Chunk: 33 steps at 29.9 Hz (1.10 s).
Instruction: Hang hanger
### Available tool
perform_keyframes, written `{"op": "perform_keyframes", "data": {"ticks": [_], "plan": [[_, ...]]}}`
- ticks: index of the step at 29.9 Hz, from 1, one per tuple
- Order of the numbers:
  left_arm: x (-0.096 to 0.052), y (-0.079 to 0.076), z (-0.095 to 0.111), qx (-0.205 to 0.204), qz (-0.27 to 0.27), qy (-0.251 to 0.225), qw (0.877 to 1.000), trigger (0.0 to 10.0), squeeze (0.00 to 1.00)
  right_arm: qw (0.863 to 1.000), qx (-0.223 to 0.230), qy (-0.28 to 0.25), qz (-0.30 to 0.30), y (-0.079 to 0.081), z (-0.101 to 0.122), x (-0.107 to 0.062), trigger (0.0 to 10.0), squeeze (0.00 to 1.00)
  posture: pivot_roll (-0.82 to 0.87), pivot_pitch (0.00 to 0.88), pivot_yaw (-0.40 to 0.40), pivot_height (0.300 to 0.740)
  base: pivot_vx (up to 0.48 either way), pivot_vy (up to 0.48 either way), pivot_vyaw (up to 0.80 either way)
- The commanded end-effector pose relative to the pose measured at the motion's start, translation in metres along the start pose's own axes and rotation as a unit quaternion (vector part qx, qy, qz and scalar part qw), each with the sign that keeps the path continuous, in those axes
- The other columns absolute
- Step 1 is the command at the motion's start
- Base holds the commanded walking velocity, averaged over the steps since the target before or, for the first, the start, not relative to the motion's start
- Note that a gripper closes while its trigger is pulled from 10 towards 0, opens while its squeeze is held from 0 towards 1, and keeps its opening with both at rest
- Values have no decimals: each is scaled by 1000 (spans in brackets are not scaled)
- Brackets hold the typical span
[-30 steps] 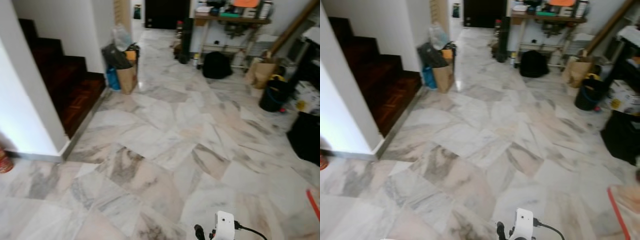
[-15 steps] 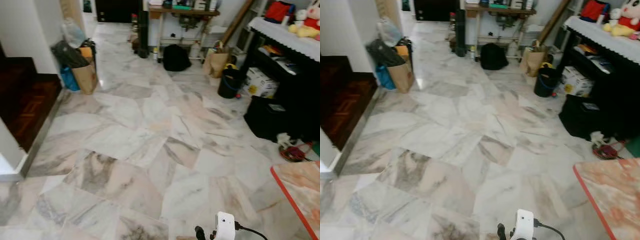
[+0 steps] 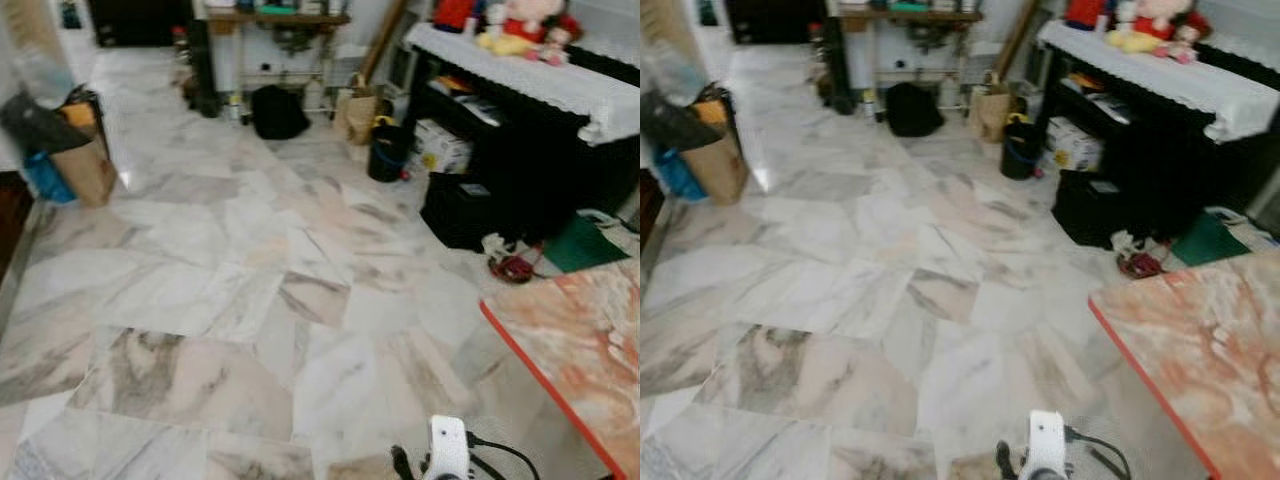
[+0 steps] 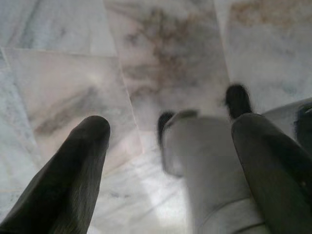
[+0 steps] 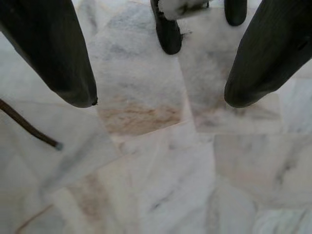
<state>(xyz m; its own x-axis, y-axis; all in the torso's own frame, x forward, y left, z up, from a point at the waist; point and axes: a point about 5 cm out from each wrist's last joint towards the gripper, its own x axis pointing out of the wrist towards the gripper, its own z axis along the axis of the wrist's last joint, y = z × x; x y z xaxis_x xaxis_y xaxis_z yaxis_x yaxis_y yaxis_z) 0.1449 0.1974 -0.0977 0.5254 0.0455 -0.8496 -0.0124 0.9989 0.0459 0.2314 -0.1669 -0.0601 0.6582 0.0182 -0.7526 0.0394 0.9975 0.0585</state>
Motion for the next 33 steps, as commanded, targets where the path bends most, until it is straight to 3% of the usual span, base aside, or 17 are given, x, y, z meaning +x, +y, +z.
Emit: {"op": "perform_keyframes", "data": {"ticks": [1,24,28,33], "plan": [[0,2,-3,-2,-1,12,1000,10000,0,1000,-3,8,-2,1,-4,0,10000,0,15,44,-25,740,0,0,-800],[-3,11,-8,9,4,15,1000,10000,0,999,29,23,-15,5,-12,-1,10000,0,82,0,-1,740,0,0,-800],[-3,11,-8,12,4,16,1000,10000,0,999,41,3,-15,6,-9,-1,10000,0,84,0,0,740,0,0,-397],[-3,11,-9,14,4,16,1000,10000,0,997,39,-62,1,7,2,-2,10000,0,88,0,-4,740,0,0,0]]}}
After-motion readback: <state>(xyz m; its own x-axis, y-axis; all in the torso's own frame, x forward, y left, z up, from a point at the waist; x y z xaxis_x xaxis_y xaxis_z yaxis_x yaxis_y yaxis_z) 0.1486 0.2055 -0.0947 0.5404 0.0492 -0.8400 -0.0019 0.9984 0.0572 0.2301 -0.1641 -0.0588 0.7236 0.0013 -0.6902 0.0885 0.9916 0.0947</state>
